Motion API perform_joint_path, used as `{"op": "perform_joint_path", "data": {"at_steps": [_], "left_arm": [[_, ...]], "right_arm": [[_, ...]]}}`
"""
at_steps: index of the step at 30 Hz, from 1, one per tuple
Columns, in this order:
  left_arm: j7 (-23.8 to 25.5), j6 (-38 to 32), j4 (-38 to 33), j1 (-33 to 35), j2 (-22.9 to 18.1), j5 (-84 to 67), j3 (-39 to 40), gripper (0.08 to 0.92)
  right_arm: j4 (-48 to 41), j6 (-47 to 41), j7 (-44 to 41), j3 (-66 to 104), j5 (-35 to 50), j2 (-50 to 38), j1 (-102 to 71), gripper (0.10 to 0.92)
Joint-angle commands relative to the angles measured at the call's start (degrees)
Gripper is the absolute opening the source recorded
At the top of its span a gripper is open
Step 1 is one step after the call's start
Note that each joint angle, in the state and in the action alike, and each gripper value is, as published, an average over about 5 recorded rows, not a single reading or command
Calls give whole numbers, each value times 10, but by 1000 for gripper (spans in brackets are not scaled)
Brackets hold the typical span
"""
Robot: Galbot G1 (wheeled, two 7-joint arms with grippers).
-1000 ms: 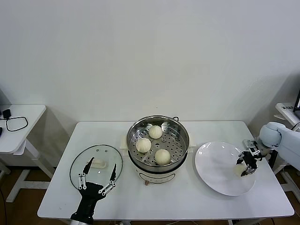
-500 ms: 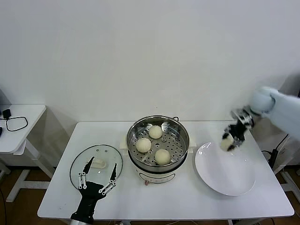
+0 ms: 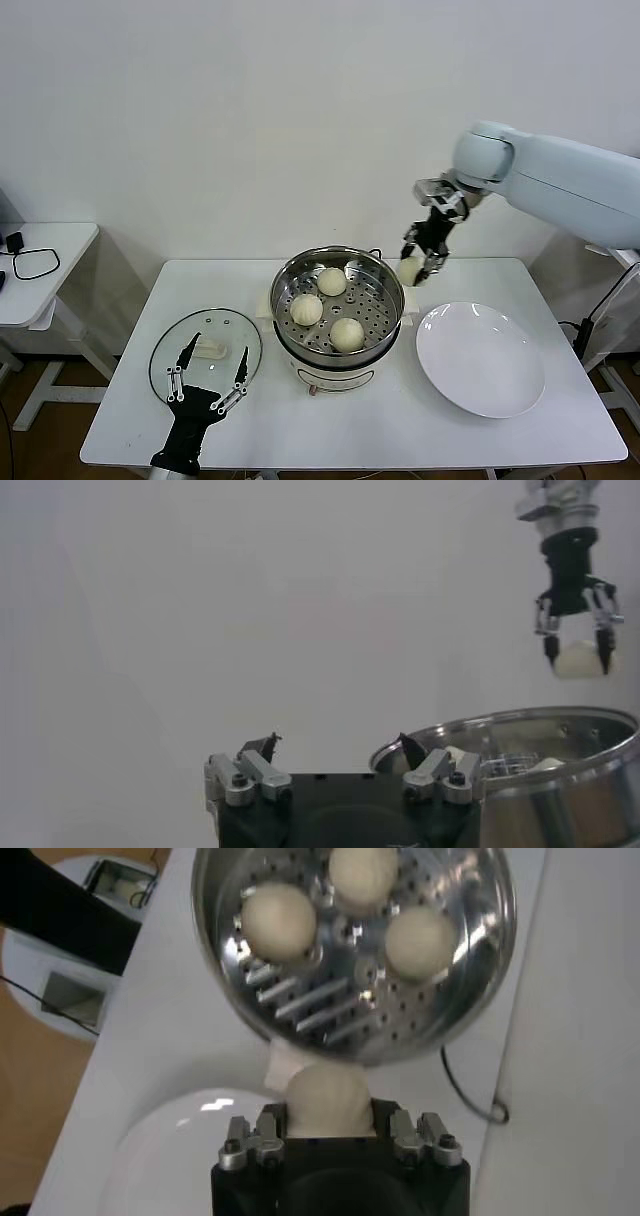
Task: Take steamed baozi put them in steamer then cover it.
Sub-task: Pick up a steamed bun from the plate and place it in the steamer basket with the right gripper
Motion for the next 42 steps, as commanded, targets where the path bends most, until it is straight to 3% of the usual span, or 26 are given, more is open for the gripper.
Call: {"op": "perform_joint_path", "data": {"at_steps": [1,11,27,33,38,42], "left_arm": [[-1,1,1,0,1,-1,-2,823],[-1,0,7,-2,0,-2,-2,823],[-1,-3,6,1,0,-2,-4,823],[-1,-3,6,1,0,-2,-6,823],[-1,-3,5,1,-1,-1,-6,823],[-1,-2,4,1,-2,-1,-6,823]], "right_arm": [[12,-12,32,-18,11,69,-10,594],[-34,-7,52,-22,-38,91,-67,589],[-65,4,71,-16,-47,107,-100,601],[-62,6,75,-16,-48,107,-101,656],[-55,7,77,-12,-46,102,-99,770],[-38,8,78,3,-43,88,-94,817]]}}
